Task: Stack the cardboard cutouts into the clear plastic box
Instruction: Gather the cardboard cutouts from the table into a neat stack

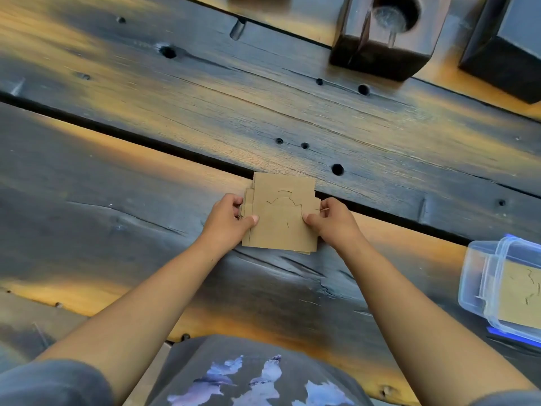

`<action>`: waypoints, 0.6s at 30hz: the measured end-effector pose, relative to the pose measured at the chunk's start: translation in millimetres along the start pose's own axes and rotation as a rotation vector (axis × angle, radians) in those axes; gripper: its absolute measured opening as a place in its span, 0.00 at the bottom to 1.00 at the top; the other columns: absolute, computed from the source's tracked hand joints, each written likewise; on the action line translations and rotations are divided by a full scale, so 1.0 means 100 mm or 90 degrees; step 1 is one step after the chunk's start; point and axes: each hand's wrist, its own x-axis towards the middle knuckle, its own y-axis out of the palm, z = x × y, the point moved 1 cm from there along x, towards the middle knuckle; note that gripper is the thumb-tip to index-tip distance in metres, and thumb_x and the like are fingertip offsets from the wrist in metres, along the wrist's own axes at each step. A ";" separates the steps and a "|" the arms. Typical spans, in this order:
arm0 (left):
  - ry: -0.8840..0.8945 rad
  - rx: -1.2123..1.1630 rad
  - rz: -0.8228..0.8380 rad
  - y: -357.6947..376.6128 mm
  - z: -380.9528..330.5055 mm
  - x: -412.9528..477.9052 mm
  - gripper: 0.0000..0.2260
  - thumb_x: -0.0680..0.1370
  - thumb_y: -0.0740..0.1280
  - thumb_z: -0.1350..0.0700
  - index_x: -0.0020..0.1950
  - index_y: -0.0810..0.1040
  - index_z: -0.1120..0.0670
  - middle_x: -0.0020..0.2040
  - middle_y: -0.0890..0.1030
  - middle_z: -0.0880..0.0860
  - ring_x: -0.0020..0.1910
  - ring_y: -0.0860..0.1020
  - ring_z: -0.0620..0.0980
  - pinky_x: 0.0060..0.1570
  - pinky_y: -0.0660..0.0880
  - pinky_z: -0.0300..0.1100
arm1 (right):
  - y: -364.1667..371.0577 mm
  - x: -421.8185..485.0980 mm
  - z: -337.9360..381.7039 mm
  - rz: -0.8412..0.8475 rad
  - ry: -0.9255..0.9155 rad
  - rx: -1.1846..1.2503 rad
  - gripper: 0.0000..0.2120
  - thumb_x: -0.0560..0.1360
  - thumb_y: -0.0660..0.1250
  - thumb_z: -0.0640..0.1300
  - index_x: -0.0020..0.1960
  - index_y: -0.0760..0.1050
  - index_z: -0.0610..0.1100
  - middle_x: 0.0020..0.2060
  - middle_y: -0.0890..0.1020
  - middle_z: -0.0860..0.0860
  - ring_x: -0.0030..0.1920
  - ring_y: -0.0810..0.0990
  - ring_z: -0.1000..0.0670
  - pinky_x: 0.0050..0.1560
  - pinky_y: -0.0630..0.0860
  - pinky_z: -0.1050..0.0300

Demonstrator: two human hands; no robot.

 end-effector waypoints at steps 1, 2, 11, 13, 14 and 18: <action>-0.004 0.013 -0.004 0.00 0.00 0.01 0.23 0.73 0.74 0.51 0.64 0.72 0.53 0.59 0.78 0.57 0.55 0.80 0.54 0.59 0.78 0.55 | 0.00 0.00 0.00 -0.006 -0.001 -0.006 0.11 0.71 0.73 0.48 0.48 0.73 0.47 0.40 0.79 0.53 0.45 0.79 0.48 0.45 0.75 0.51; -0.010 0.027 -0.014 0.00 -0.01 0.02 0.23 0.72 0.74 0.50 0.64 0.72 0.54 0.60 0.77 0.56 0.56 0.79 0.53 0.60 0.78 0.54 | -0.01 0.01 0.01 -0.017 -0.001 -0.006 0.11 0.71 0.73 0.48 0.49 0.73 0.47 0.41 0.79 0.53 0.46 0.79 0.48 0.44 0.75 0.53; -0.068 0.004 -0.041 0.05 -0.05 -0.10 0.31 0.72 0.74 0.46 0.69 0.68 0.56 0.60 0.76 0.53 0.58 0.77 0.52 0.58 0.76 0.49 | 0.18 -0.13 0.08 -0.030 0.105 0.115 0.29 0.69 0.75 0.47 0.64 0.66 0.42 0.59 0.77 0.46 0.57 0.78 0.44 0.59 0.77 0.44; -0.084 -0.049 -0.015 0.05 -0.05 -0.12 0.23 0.71 0.77 0.51 0.61 0.74 0.57 0.58 0.81 0.55 0.56 0.80 0.54 0.58 0.79 0.52 | 0.20 -0.20 0.10 -0.019 0.122 0.137 0.26 0.70 0.74 0.44 0.62 0.67 0.40 0.57 0.79 0.44 0.54 0.79 0.44 0.54 0.78 0.48; -0.086 -0.064 0.000 0.04 -0.04 -0.14 0.18 0.71 0.77 0.53 0.56 0.76 0.57 0.56 0.83 0.56 0.53 0.82 0.54 0.53 0.81 0.51 | 0.21 -0.26 0.10 -0.013 0.133 0.154 0.24 0.70 0.74 0.43 0.61 0.68 0.39 0.56 0.79 0.43 0.51 0.79 0.44 0.49 0.77 0.50; -0.050 -0.086 0.030 -0.03 -0.02 -0.32 0.14 0.71 0.77 0.55 0.44 0.72 0.52 0.47 0.83 0.55 0.43 0.82 0.50 0.30 0.76 0.39 | 0.16 -0.56 0.05 -0.004 0.126 0.188 0.19 0.72 0.73 0.42 0.55 0.65 0.42 0.48 0.75 0.47 0.39 0.75 0.53 0.32 0.70 0.59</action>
